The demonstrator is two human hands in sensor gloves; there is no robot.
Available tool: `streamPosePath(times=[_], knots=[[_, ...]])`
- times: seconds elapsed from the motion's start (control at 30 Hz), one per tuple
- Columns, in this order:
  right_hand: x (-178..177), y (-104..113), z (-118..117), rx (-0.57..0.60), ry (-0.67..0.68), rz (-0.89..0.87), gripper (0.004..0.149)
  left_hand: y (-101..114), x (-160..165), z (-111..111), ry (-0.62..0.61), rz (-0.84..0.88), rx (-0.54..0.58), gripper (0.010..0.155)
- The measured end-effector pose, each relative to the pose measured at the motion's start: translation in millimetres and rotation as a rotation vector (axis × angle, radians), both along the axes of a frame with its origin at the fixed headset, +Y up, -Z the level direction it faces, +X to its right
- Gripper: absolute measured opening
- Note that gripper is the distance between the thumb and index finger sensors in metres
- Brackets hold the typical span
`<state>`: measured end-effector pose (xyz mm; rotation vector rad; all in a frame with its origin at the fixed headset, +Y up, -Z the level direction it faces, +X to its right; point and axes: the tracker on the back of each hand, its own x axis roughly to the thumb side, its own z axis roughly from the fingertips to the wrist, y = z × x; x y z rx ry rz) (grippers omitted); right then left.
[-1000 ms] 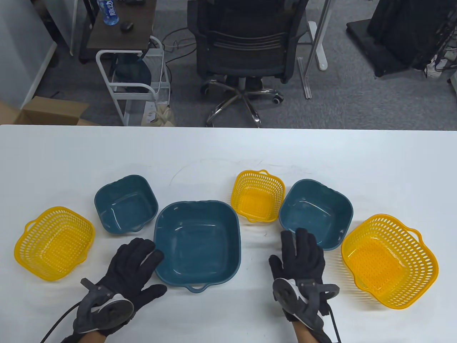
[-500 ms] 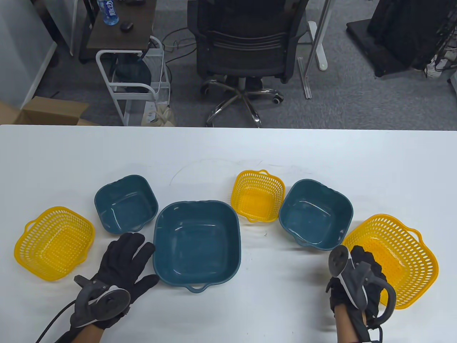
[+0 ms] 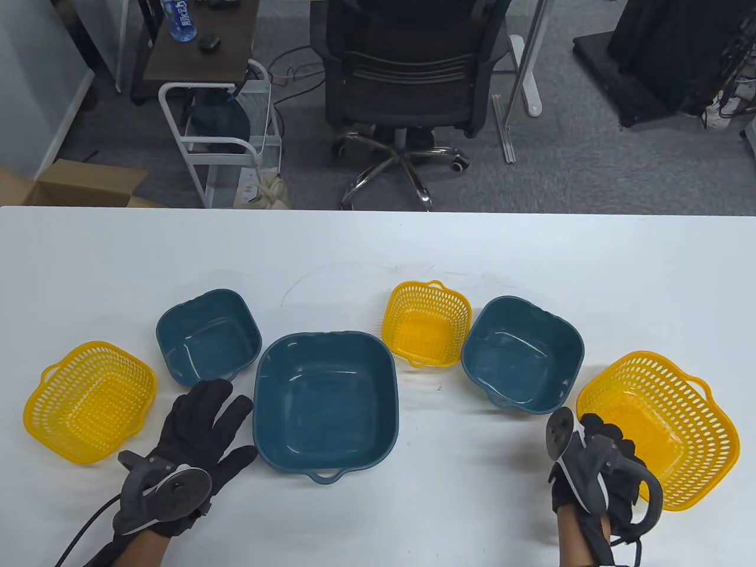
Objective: Nest basins with drain baskets
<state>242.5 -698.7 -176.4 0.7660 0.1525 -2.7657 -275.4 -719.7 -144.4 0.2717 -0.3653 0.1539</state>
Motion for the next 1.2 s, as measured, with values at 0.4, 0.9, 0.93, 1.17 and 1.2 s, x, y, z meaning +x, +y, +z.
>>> streamPosePath(times=[0.4,0.9,0.93,1.17,1.2], knots=[[-184,71,9,0.173,0.506,0.031,0.041,-1,1,-1,0.008,-0.009,-0.02,0.079],[-363,24,27,0.047,0.921,-0.045,0.041,4,-9,-1,0.12,0.027,0.013,0.079],[-365,22,27,0.031,0.925,-0.051,0.041,5,-11,-1,0.131,0.033,0.012,0.079],[-364,15,21,-0.133,0.911,-0.156,0.041,4,-16,-3,0.182,0.044,-0.002,0.079],[-363,14,19,-0.174,0.904,-0.194,0.041,5,-17,-3,0.21,0.048,-0.007,0.079]])
